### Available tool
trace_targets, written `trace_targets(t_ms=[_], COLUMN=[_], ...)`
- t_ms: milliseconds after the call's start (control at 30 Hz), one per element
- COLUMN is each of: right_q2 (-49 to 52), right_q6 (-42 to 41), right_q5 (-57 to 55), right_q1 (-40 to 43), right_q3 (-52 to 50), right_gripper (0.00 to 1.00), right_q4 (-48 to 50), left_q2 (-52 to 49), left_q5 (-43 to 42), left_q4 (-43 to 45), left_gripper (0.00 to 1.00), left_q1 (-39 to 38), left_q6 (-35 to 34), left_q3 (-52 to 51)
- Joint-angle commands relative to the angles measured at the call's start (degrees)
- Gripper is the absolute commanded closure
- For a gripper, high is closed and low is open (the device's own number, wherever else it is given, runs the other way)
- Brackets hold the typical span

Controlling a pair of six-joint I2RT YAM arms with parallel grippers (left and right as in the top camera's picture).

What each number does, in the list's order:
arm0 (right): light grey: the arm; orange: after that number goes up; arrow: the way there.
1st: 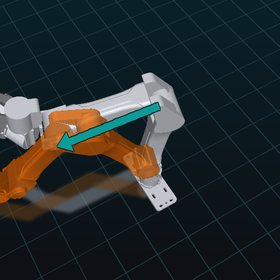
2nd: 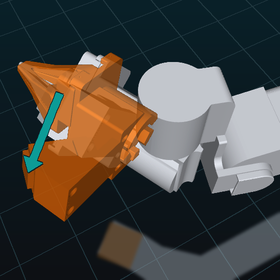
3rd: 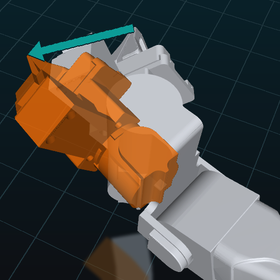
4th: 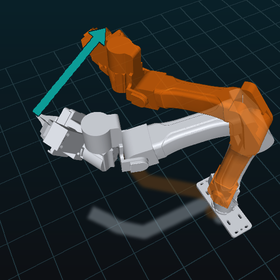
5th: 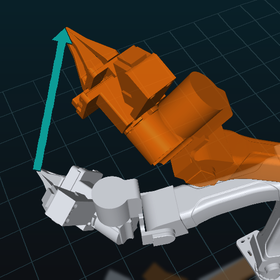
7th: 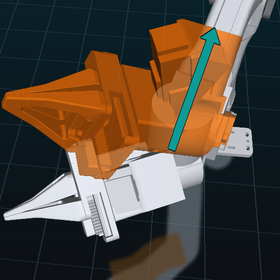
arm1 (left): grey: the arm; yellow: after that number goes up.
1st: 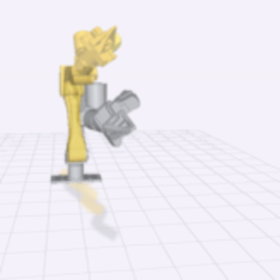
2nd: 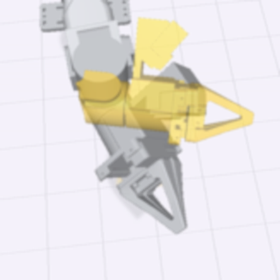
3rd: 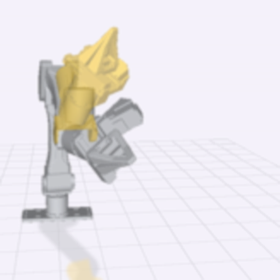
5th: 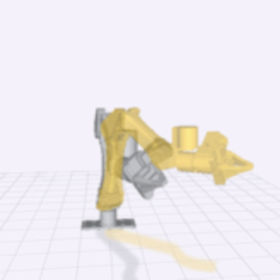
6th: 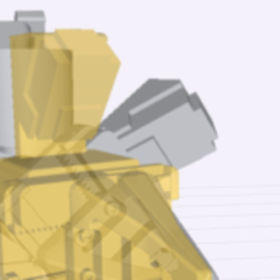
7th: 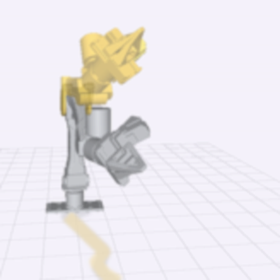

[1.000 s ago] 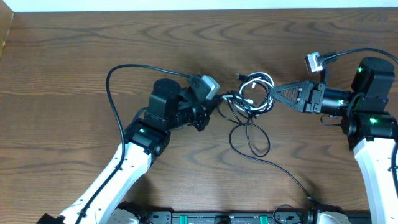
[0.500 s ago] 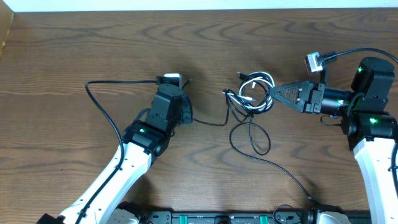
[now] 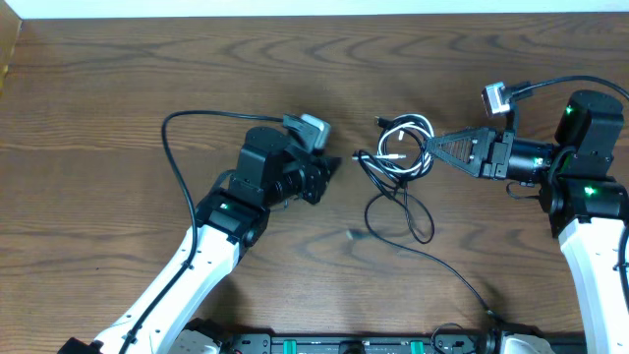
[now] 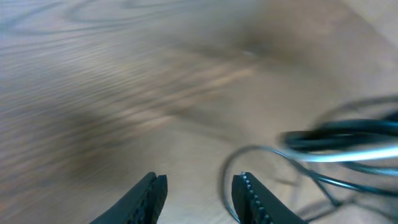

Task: Untangle cables

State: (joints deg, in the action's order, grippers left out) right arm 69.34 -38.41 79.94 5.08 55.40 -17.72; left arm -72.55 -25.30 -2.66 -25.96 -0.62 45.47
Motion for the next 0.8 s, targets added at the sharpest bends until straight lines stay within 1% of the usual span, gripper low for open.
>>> trace_targets(t_ms=[0, 333, 433, 533, 667, 767], right_q2=[-0.2, -0.2, -0.2, -0.2, -0.2, -0.2], right_q6=[-0.3, -0.3, -0.3, -0.3, -0.3, -0.3], right_q5=[1.2, 1.2, 1.2, 1.2, 1.2, 1.2], right_q1=[0.2, 0.2, 0.2, 0.2, 0.2, 0.2], right_q3=[0.4, 0.4, 0.4, 0.4, 0.4, 0.4], right_gripper=[0.99, 0.99, 0.99, 0.99, 0.99, 0.99], right_q4=[0.2, 0.4, 0.4, 0.4, 0.4, 0.4], left_q2=[0.0, 0.0, 0.0, 0.0, 0.0, 0.0], left_q5=[-10.3, -12.5, -15.8, -16.1, -15.3, -15.1], left_q4=[0.2, 1.0, 2.4, 3.2, 5.4, 8.1], left_gripper=[0.59, 0.59, 0.59, 0.59, 0.61, 0.64], left_q1=[0.1, -0.9, -1.0, -1.0, -1.0, -1.0], left_q6=[9.2, 10.6, 11.1, 11.1, 11.1, 11.1], left_q3=[0.8, 0.8, 0.8, 0.8, 0.8, 0.8])
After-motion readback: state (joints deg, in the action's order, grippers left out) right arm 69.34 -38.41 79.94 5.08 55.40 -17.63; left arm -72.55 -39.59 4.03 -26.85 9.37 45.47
